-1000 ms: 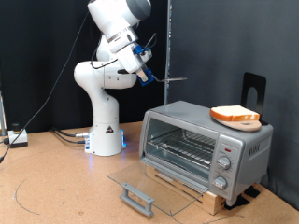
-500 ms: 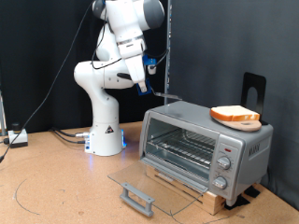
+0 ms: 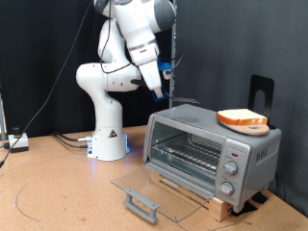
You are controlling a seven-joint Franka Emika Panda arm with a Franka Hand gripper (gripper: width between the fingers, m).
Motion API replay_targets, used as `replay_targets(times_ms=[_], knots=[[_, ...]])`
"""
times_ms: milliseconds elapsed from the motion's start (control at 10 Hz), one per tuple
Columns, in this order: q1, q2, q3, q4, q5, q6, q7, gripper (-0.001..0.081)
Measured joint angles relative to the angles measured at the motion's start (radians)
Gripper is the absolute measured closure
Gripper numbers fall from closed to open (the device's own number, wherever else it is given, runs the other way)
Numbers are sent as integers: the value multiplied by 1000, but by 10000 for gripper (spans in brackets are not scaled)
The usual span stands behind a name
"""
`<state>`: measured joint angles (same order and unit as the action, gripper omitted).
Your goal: Make a piece of toast with the oven
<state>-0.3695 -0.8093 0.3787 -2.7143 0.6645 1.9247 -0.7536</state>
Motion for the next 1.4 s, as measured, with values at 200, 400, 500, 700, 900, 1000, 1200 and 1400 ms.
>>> replay_targets(times_ms=[200, 400, 500, 700, 900, 1000, 1200, 1400], knots=[[-3, 68, 65, 26, -7, 23, 16, 411], [-13, 124, 107, 47, -11, 71, 41, 411], [-19, 150, 123, 56, -13, 96, 52, 411], [-34, 203, 157, 75, -20, 139, 77, 411], [-38, 249, 184, 98, -25, 166, 94, 411], [-38, 266, 194, 109, -24, 178, 99, 411], [-36, 280, 199, 132, -11, 183, 98, 411], [-36, 278, 197, 140, -10, 177, 90, 411]])
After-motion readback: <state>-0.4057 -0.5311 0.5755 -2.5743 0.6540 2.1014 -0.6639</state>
